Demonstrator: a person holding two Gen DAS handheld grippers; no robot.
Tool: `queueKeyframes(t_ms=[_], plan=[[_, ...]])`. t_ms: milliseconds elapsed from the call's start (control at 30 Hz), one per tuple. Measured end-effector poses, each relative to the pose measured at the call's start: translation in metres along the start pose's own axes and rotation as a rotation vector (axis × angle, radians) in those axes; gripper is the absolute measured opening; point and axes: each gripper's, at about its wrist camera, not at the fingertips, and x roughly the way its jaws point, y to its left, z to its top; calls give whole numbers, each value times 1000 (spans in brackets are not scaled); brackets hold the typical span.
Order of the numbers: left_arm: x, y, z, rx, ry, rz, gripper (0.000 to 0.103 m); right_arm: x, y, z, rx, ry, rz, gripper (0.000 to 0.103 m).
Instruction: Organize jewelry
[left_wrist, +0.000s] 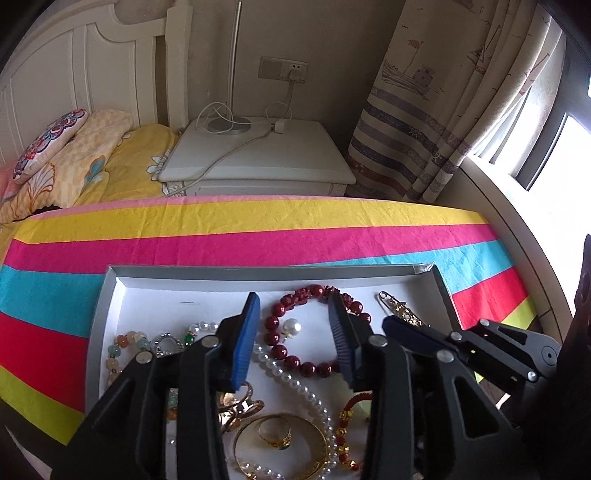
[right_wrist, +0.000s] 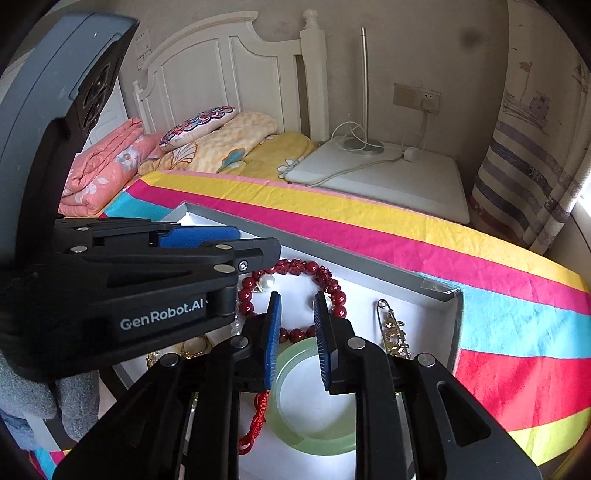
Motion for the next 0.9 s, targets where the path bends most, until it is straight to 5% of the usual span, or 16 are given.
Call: queueKeyframes(t_ms=[67, 167, 233, 300, 500, 733, 900], plan=[[-16, 2, 0, 2, -32, 20, 49, -15, -5, 1, 23, -30, 2, 18], [-56, 3, -2, 2, -143, 94, 78, -52, -15, 2, 61, -113, 1, 20], [-87, 4, -7, -4, -232, 132, 91, -81, -19, -1, 90, -178, 7, 26], [-116, 2, -15, -11, -313, 162, 101, -111, -21, -8, 119, -248, 5, 43], [-162, -12, -54, -20, -401, 226, 101, -164, -6, -48, 159, -372, -31, 82], [-150, -11, -96, 25, -386, 326, 101, -155, 12, -77, 169, -340, -77, 87], [-144, 6, -105, -2, -404, 292, 101, -147, 18, -77, 197, -356, -122, 87]])
